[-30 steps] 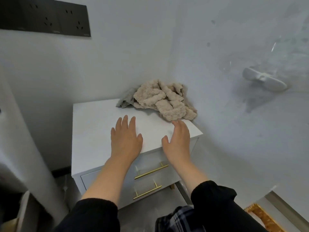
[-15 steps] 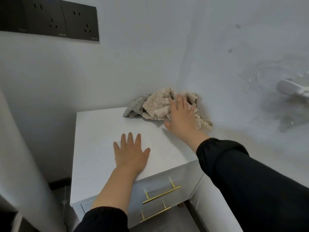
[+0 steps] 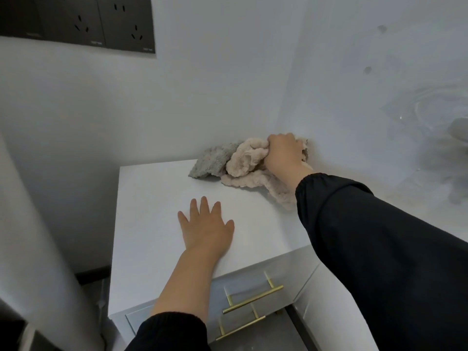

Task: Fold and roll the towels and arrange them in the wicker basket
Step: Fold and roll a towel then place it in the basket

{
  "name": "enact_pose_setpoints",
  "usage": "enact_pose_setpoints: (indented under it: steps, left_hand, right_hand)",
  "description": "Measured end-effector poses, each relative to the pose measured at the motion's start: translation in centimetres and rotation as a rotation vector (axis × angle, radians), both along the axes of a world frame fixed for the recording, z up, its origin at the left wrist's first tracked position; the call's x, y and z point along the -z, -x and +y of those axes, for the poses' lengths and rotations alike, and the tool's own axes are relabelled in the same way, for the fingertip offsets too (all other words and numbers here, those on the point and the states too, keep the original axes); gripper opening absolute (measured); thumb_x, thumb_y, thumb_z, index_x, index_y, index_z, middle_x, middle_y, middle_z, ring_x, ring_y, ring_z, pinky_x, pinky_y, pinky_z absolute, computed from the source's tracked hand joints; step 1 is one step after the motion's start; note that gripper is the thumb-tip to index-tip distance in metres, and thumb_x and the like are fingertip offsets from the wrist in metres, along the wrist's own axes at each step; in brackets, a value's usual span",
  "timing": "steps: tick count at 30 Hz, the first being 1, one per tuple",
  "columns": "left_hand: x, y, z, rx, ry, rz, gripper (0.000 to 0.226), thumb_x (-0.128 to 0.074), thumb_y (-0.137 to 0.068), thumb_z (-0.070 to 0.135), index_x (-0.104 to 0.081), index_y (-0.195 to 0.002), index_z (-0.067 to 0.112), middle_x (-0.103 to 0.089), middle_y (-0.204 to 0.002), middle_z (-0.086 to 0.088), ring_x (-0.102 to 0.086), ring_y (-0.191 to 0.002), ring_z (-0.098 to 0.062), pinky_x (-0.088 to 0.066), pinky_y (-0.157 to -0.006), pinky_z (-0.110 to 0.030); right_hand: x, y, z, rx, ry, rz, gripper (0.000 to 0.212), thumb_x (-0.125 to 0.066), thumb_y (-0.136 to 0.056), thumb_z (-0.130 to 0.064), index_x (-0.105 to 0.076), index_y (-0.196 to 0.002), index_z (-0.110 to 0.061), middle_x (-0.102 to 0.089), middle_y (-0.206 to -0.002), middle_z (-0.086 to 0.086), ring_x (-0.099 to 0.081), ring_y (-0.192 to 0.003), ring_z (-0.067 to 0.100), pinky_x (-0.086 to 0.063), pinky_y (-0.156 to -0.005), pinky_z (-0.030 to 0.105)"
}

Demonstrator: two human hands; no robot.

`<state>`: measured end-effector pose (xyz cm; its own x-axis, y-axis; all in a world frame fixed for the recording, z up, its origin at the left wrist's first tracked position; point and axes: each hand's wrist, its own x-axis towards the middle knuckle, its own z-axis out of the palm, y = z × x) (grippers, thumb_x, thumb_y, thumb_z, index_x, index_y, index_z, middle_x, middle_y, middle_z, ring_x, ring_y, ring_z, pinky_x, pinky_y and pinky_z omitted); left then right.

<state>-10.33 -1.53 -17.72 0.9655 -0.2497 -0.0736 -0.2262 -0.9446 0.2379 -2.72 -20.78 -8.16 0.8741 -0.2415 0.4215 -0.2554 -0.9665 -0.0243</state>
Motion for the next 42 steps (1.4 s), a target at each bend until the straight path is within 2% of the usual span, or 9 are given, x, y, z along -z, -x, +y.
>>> enact_pose_setpoints:
  steps: [6,9,13,18,21,26,34,37,42]
  left_hand:
    - [-0.2,0.1,0.5,0.006,0.087,-0.005,0.063,-0.031,-0.098,0.043,-0.009,-0.152,0.021,0.0,-0.161,-0.004,0.006,-0.148,-0.026,-0.002,-0.118,-0.047]
    - [-0.6,0.1,1.1,-0.033,0.32,0.002,0.07,-0.042,-0.097,0.038,-0.005,-0.153,0.018,-0.005,-0.161,-0.003,-0.001,-0.148,-0.023,-0.006,-0.12,-0.042]
    - [-2.3,0.4,2.0,-0.045,0.703,-0.085,0.069,-0.052,-0.095,0.025,-0.015,-0.152,0.013,-0.019,-0.158,-0.004,-0.016,-0.145,-0.02,-0.016,-0.118,-0.033]
    - [-5.6,2.3,3.7,-0.084,1.053,-0.136,0.049,-0.05,-0.098,0.021,-0.036,-0.144,0.02,-0.04,-0.146,0.005,-0.037,-0.134,-0.012,-0.028,-0.103,-0.021]
    - [-7.5,3.8,4.6,-0.083,1.3,-0.014,0.027,-0.05,-0.098,0.023,-0.058,-0.123,0.025,-0.062,-0.124,0.008,-0.056,-0.115,-0.009,-0.042,-0.096,-0.027]
    - [-8.3,6.3,4.1,0.036,1.28,0.233,0.019,-0.052,-0.097,0.025,-0.068,-0.108,0.025,-0.072,-0.102,0.005,-0.068,-0.096,-0.01,-0.051,-0.089,-0.031]
    - [-8.0,7.5,2.6,-0.035,1.145,0.354,0.031,-0.056,-0.091,0.047,-0.072,-0.094,0.021,-0.073,-0.089,0.008,-0.069,-0.083,-0.006,-0.053,-0.081,-0.031]
    - [-7.4,7.4,2.1,-0.03,1.073,0.285,0.036,-0.069,-0.084,0.035,-0.068,-0.087,-0.001,-0.068,-0.079,-0.006,-0.062,-0.073,-0.013,-0.054,-0.076,-0.035]
    - [-7.0,7.2,1.4,-0.128,1.165,0.267,0.02,-0.058,-0.086,0.01,-0.06,-0.077,-0.008,-0.056,-0.071,-0.01,-0.053,-0.068,-0.018,-0.053,-0.07,-0.036]
  right_hand:
    - [-4.9,0.3,-1.2,0.007,-0.557,-0.342,0.021,-0.056,-0.079,-0.013,-0.044,-0.061,-0.015,-0.056,-0.078,0.008,-0.055,-0.077,0.029,-0.039,-0.057,0.032]
    - [-8.2,2.3,-0.6,-0.054,-0.582,-0.499,0.016,-0.061,-0.079,-0.024,-0.049,-0.079,-0.013,-0.054,-0.091,0.004,-0.052,-0.079,0.022,-0.042,-0.061,0.033]
    - [-10.5,6.2,2.3,-0.22,-1.051,-0.584,0.021,-0.061,-0.084,-0.026,-0.048,-0.068,-0.019,-0.05,-0.065,-0.006,-0.047,-0.057,0.011,-0.037,-0.051,0.023]
    - [-7.1,13.0,4.5,-0.307,-1.505,-0.434,0.012,-0.067,-0.085,-0.024,-0.068,-0.093,-0.015,-0.073,-0.093,0.005,-0.071,-0.085,0.019,-0.058,-0.077,0.035]
    - [-2.8,16.9,5.7,-0.257,-1.681,-0.313,0.031,-0.066,-0.087,-0.026,-0.062,-0.114,-0.012,-0.071,-0.103,0.006,-0.071,-0.089,0.019,-0.057,-0.07,0.03]
    - [1.8,19.6,6.8,-0.179,-1.664,-0.15,0.037,-0.064,-0.088,-0.036,-0.052,-0.12,-0.023,-0.065,-0.113,-0.004,-0.065,-0.098,0.013,-0.055,-0.082,0.033]
    - [3.6,20.7,6.3,-0.111,-1.388,-0.007,0.036,-0.059,-0.09,-0.039,-0.063,-0.079,-0.005,-0.07,-0.085,0.007,-0.066,-0.083,0.021,-0.052,-0.079,0.037]
    - [3.9,20.4,6.2,-0.116,-1.319,-0.001,0.041,-0.059,-0.088,-0.04,-0.05,-0.071,-0.004,-0.05,-0.07,0.021,-0.049,-0.069,0.02,-0.035,-0.066,0.033]
    - [4.2,20.1,5.0,-0.052,-1.4,-0.145,0.022,-0.056,-0.085,-0.02,-0.04,-0.07,-0.015,-0.034,-0.069,0.005,-0.032,-0.066,0.018,-0.022,-0.063,0.032]
